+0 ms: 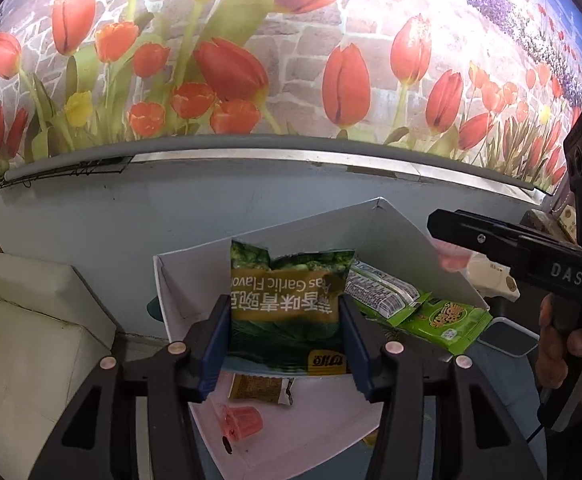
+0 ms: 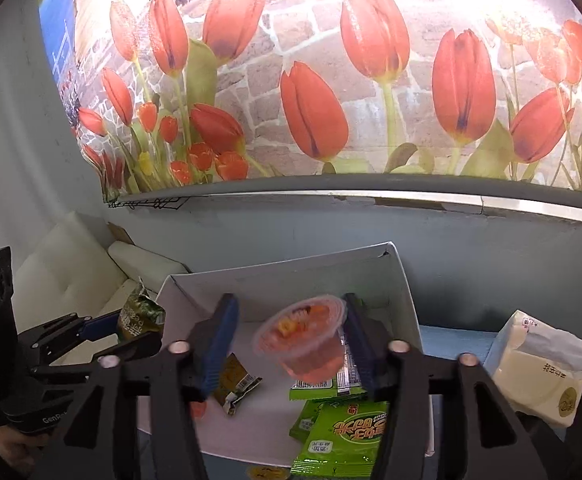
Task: Organize snacks
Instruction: 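Drop the pea-garlic packet and pink jelly cup into the white box with both tools, then grasp a yellow jelly cup with the right tool while the left tool grasps another yellow jelly cup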
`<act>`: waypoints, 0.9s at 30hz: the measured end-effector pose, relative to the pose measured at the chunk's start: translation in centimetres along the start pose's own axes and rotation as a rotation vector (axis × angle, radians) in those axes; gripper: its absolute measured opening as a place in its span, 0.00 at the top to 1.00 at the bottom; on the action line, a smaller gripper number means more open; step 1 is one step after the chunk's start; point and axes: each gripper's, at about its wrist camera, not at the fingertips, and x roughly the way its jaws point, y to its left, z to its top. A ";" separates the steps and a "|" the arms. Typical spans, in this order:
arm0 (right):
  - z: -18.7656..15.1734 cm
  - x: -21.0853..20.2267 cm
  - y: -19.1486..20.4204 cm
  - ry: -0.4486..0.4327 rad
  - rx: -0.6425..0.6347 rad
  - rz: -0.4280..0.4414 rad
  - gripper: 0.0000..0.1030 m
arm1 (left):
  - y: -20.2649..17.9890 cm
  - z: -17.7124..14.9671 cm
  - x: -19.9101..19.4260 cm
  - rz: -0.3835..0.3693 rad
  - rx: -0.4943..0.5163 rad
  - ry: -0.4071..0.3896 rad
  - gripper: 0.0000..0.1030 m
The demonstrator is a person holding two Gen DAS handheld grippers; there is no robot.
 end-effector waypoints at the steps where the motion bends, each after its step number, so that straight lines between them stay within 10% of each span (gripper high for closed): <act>1: 0.0 0.1 -0.1 -0.006 0.005 -0.021 0.16 | 0.0 -0.2 0.3 0.009 0.001 0.007 0.24; 3: 0.0 -0.3 -0.4 -0.039 0.013 -0.030 0.16 | 0.2 -0.6 0.4 0.011 -0.004 -0.006 0.09; 27: -10.2 -12.7 1.5 -0.097 -0.138 -0.008 0.04 | -3.5 -7.2 -8.2 -0.031 0.038 -0.082 0.00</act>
